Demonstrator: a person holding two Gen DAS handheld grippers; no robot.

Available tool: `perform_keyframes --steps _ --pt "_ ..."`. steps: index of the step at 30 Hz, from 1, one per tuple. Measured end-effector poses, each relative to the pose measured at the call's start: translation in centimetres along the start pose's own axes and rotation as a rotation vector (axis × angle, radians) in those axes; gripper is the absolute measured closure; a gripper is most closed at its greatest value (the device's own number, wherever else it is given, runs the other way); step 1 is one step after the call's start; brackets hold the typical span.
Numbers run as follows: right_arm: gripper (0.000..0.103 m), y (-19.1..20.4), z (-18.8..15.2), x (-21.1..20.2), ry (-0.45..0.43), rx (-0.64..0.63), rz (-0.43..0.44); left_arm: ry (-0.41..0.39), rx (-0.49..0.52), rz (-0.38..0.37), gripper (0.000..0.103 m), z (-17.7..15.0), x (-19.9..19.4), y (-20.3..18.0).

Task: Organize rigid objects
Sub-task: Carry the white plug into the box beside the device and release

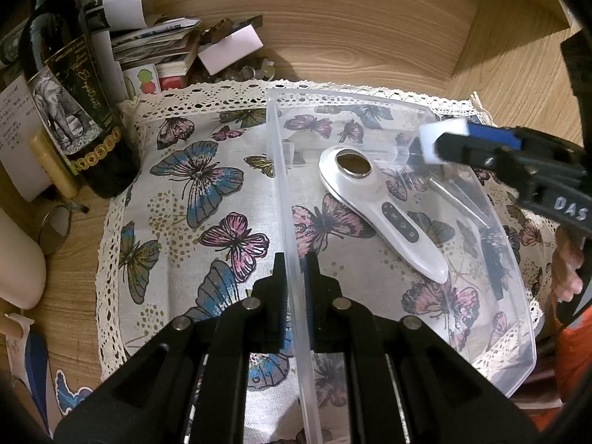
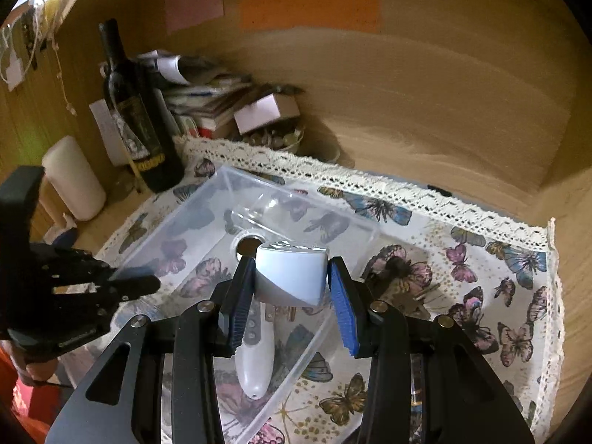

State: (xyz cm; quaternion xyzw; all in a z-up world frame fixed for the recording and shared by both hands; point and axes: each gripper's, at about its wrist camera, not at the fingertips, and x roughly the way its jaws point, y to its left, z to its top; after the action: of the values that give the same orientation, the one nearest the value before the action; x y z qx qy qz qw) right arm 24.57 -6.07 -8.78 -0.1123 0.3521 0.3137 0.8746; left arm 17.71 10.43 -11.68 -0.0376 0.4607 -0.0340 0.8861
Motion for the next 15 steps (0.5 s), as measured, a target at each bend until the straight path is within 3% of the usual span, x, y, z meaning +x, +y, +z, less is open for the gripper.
perform_keyframes --steps 15 --pt "0.065 0.6 -0.1 2.4 0.071 -0.040 0.007 -0.002 0.000 -0.010 0.094 0.0 0.0 0.0"
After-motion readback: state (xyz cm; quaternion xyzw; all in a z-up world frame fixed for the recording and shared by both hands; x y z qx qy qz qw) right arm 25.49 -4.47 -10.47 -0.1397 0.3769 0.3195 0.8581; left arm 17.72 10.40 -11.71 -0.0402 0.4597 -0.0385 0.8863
